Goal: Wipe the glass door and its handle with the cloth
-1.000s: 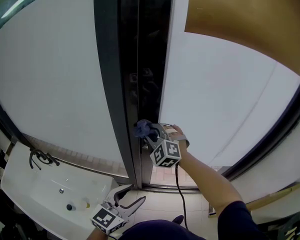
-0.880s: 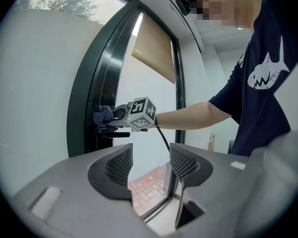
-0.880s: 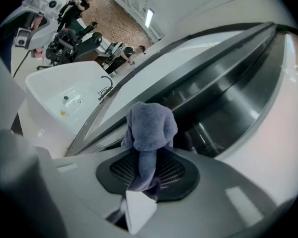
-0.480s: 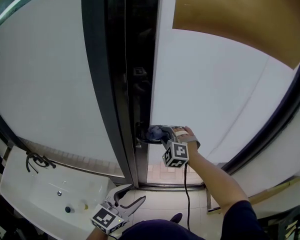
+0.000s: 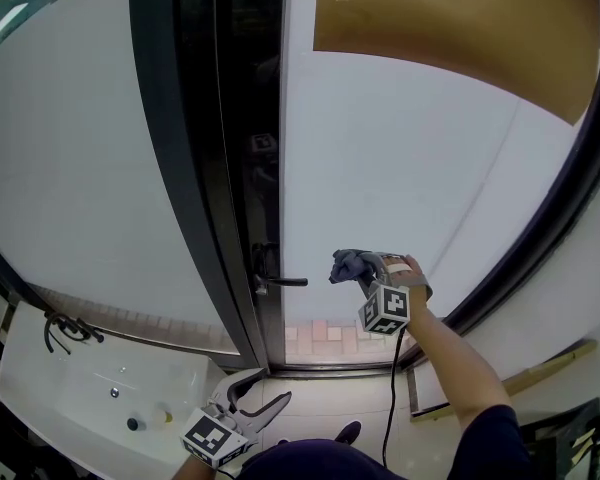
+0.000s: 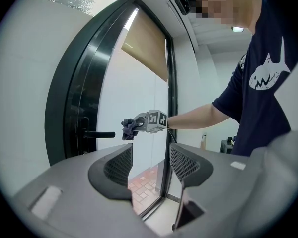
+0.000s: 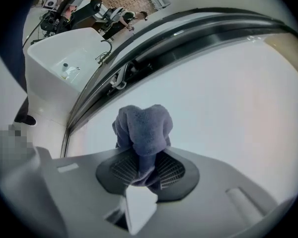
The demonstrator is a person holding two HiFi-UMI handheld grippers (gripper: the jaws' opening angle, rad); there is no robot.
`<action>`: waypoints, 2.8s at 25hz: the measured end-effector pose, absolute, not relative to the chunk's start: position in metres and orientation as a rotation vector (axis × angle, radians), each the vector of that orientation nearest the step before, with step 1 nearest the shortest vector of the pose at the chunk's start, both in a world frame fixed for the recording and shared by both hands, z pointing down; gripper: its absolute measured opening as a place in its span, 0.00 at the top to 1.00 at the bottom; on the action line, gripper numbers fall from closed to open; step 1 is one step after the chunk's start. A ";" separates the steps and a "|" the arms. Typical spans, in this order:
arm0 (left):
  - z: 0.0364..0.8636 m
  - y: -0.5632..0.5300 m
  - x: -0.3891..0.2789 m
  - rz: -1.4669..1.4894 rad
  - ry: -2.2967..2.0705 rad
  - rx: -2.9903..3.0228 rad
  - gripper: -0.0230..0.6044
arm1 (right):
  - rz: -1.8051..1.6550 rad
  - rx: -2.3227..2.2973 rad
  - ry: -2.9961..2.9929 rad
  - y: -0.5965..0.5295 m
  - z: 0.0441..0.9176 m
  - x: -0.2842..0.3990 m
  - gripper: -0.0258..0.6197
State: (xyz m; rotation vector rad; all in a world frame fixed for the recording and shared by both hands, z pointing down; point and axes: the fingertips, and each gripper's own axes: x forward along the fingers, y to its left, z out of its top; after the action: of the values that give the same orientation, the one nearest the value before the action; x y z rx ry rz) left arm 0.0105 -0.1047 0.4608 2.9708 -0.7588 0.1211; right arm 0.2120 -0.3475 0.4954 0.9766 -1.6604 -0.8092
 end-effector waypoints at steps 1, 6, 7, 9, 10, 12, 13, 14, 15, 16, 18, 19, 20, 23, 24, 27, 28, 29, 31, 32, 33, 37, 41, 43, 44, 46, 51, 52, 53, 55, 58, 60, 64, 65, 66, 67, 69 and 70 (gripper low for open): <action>0.461 -0.105 0.012 0.124 -0.754 2.973 0.60 | -0.802 0.988 -1.651 -0.346 0.495 0.221 0.81; 0.468 -0.105 0.016 0.135 -0.740 2.976 0.60 | -0.756 1.050 -1.603 -0.339 0.492 0.267 0.81; 0.467 -0.105 0.017 0.133 -0.738 2.976 0.60 | -0.744 1.066 -1.596 -0.338 0.491 0.275 0.81; 0.467 -0.104 0.018 0.135 -0.736 2.979 0.60 | -0.717 1.100 -1.581 -0.335 0.489 0.292 0.81; 0.467 -0.104 0.018 0.134 -0.736 2.981 0.60 | -0.701 1.120 -1.576 -0.333 0.488 0.300 0.81; 0.468 -0.104 0.017 0.129 -0.735 2.984 0.60 | -0.668 1.163 -1.573 -0.330 0.486 0.312 0.82; 0.467 -0.104 0.017 0.122 -0.734 2.983 0.60 | -0.653 1.186 -1.581 -0.329 0.484 0.316 0.82; 0.466 -0.104 0.017 0.116 -0.731 2.982 0.60 | -0.641 1.209 -1.598 -0.327 0.481 0.317 0.82; 0.465 -0.103 0.017 0.113 -0.730 2.980 0.60 | -0.630 1.231 -1.627 -0.325 0.477 0.316 0.82; 0.464 -0.103 0.016 0.112 -0.729 2.979 0.60 | -0.620 1.251 -1.670 -0.322 0.471 0.310 0.82; 0.466 -0.103 0.013 0.112 -0.735 2.975 0.60 | -0.591 1.289 -1.802 -0.315 0.455 0.290 0.82; 0.468 -0.104 0.011 0.111 -0.741 2.972 0.60 | -0.568 1.307 -1.888 -0.313 0.445 0.276 0.82; 0.468 -0.105 0.009 0.108 -0.747 2.971 0.60 | -0.542 1.328 -1.977 -0.312 0.435 0.261 0.83; 0.462 -0.104 0.007 0.090 -0.755 2.976 0.60 | -0.479 1.373 -2.179 -0.312 0.410 0.221 0.83; 0.463 -0.103 0.005 0.093 -0.757 2.979 0.60 | -0.466 1.372 -2.221 -0.314 0.405 0.209 0.83; 0.467 -0.103 -0.002 0.106 -0.777 2.977 0.60 | -0.435 1.325 -2.311 -0.320 0.397 0.171 0.83; 0.466 -0.103 -0.005 0.103 -0.787 2.973 0.60 | -0.433 1.299 -2.331 -0.322 0.395 0.157 0.83; 0.465 -0.103 -0.008 0.101 -0.796 2.968 0.60 | -0.435 1.268 -2.346 -0.324 0.395 0.143 0.83; 0.469 -0.102 -0.015 0.106 -0.817 2.964 0.60 | -0.434 1.196 -2.365 -0.328 0.396 0.114 0.83; 0.469 -0.102 -0.018 0.105 -0.827 2.959 0.60 | -0.426 1.157 -2.373 -0.330 0.399 0.099 0.83; 0.469 -0.101 -0.020 0.100 -0.837 2.952 0.60 | -0.416 1.118 -2.378 -0.333 0.402 0.084 0.83; 0.471 -0.100 -0.032 0.098 -0.874 2.940 0.60 | -0.385 0.996 -2.351 -0.345 0.421 0.037 0.83; 0.472 -0.101 -0.042 0.094 -0.908 2.923 0.60 | -0.358 0.908 -2.262 -0.356 0.441 0.008 0.83; 0.473 -0.102 -0.046 0.093 -0.924 2.916 0.60 | -0.395 0.900 -2.241 -0.360 0.444 -0.002 0.81; 0.474 -0.102 -0.048 0.092 -0.929 2.912 0.60 | -0.432 0.902 -2.227 -0.361 0.444 -0.005 0.80; 0.474 -0.103 -0.051 0.088 -0.938 2.901 0.60 | -0.542 0.911 -2.173 -0.363 0.443 -0.009 0.78; 0.476 -0.107 -0.059 0.084 -0.953 2.892 0.60 | -0.856 0.916 -1.980 -0.360 0.442 -0.016 0.68; 0.474 -0.107 -0.059 0.080 -0.953 2.891 0.60 | -0.883 0.917 -1.963 -0.359 0.441 -0.017 0.66; 0.471 -0.108 -0.059 0.074 -0.952 2.888 0.60 | -0.892 0.918 -1.957 -0.359 0.440 -0.017 0.64; 0.470 -0.110 -0.060 0.067 -0.950 2.883 0.60 | -0.889 0.916 -1.959 -0.361 0.440 -0.019 0.64; 0.479 -0.111 -0.059 0.079 -0.941 2.887 0.60 | -0.864 0.876 -1.982 -0.363 0.447 -0.021 0.68; 0.479 -0.112 -0.057 0.081 -0.930 2.890 0.60 | -0.799 0.849 -2.037 -0.364 0.453 -0.022 0.78; 0.480 -0.112 -0.053 0.084 -0.908 2.897 0.60 | -0.670 0.808 -2.090 -0.359 0.463 -0.024 0.82; 0.479 -0.112 -0.052 0.080 -0.906 2.897 0.60 | -0.626 0.794 -2.107 -0.357 0.467 -0.025 0.82; 0.478 -0.112 -0.050 0.079 -0.903 2.895 0.60 | -0.589 0.784 -2.123 -0.355 0.471 -0.026 0.82; 0.477 -0.112 -0.049 0.078 -0.902 2.893 0.60 | -0.562 0.779 -2.134 -0.353 0.474 -0.026 0.83; 0.475 -0.112 -0.048 0.074 -0.901 2.896 0.60 | -0.514 0.761 -2.139 -0.350 0.477 -0.026 0.83; 0.476 -0.112 -0.048 0.075 -0.901 2.899 0.60 | -0.486 0.739 -2.135 -0.348 0.478 -0.026 0.83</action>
State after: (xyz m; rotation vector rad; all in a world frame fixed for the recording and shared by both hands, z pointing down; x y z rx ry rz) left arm -0.0477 -0.1116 0.4764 2.8993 -0.9006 0.0751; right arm -0.0264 -0.3477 0.4783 0.7388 -2.1350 -0.4864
